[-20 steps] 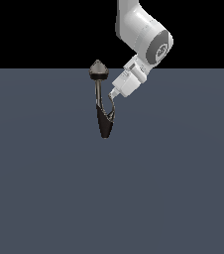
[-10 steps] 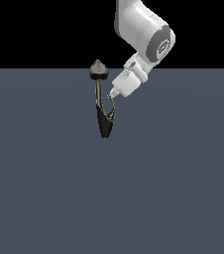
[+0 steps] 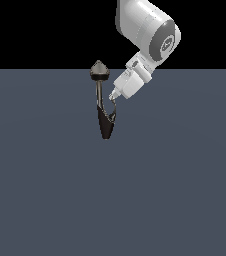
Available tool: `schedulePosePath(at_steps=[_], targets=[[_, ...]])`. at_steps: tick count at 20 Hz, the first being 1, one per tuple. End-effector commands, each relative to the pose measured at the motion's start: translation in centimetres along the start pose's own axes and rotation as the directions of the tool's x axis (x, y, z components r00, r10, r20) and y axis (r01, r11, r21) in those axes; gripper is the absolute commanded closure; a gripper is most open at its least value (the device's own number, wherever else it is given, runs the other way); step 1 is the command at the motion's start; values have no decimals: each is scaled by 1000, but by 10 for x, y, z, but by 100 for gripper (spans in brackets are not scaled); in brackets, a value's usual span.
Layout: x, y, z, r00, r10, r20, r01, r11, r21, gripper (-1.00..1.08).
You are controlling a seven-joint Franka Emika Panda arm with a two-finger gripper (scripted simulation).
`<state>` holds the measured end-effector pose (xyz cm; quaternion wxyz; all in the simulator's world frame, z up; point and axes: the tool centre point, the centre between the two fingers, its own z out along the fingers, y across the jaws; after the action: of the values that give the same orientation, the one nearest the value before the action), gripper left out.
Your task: Turn on the faucet by rotating a designated handle.
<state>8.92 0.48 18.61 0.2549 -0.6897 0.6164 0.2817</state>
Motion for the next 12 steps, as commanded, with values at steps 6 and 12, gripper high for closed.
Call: schedulePosePath(at_steps=[6,12], targets=[[5,15,0,1000,-1,2,1,1000,-2,108],[11,35,1,1000,-2,4,2,1000,-6,108]])
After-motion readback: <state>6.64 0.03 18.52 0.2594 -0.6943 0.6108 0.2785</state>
